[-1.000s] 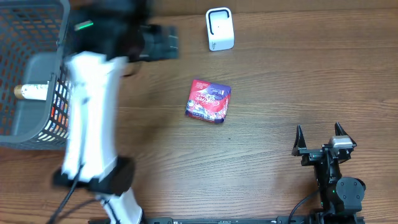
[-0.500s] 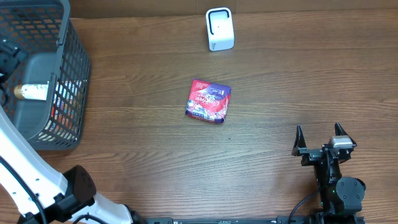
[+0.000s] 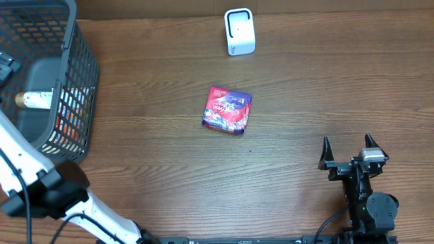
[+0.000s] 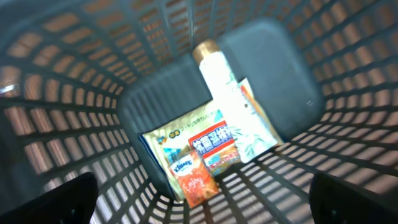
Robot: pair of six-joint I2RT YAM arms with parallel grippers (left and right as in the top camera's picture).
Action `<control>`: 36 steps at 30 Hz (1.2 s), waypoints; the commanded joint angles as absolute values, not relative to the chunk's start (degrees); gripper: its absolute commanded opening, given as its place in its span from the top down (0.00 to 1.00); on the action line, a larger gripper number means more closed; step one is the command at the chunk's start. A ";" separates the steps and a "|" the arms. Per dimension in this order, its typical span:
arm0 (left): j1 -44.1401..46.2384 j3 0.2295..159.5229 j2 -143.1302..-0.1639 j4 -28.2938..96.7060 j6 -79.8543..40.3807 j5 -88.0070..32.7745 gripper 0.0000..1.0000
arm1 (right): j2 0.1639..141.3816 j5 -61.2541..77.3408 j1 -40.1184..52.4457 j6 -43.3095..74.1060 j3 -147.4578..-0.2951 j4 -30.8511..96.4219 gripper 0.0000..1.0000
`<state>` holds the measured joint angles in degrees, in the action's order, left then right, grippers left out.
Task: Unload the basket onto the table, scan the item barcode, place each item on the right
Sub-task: 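Return the left gripper into the basket and grasp the small orange box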
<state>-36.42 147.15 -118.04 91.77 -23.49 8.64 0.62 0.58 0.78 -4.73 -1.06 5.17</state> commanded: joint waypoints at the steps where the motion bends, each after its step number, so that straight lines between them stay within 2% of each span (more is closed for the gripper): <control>1: -36.84 147.37 -122.50 92.18 -19.44 8.95 0.00 | 0.16 0.05 0.51 -4.95 -0.45 4.84 0.00; 17: -37.69 145.73 -132.44 96.82 -18.04 -2.46 0.00 | 0.16 0.05 0.51 -4.95 -0.45 4.84 0.00; 24: -37.52 136.49 -132.77 95.57 -23.90 -0.01 0.00 | 0.16 0.05 0.51 -4.95 -0.45 4.84 0.00; 36: -37.15 121.73 -132.77 90.11 -24.47 -3.03 0.01 | 0.16 0.05 0.51 -4.95 -0.45 4.84 0.00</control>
<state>-37.60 124.22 -132.14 91.00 -23.00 -0.25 0.62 0.60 0.78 -4.71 -1.06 5.15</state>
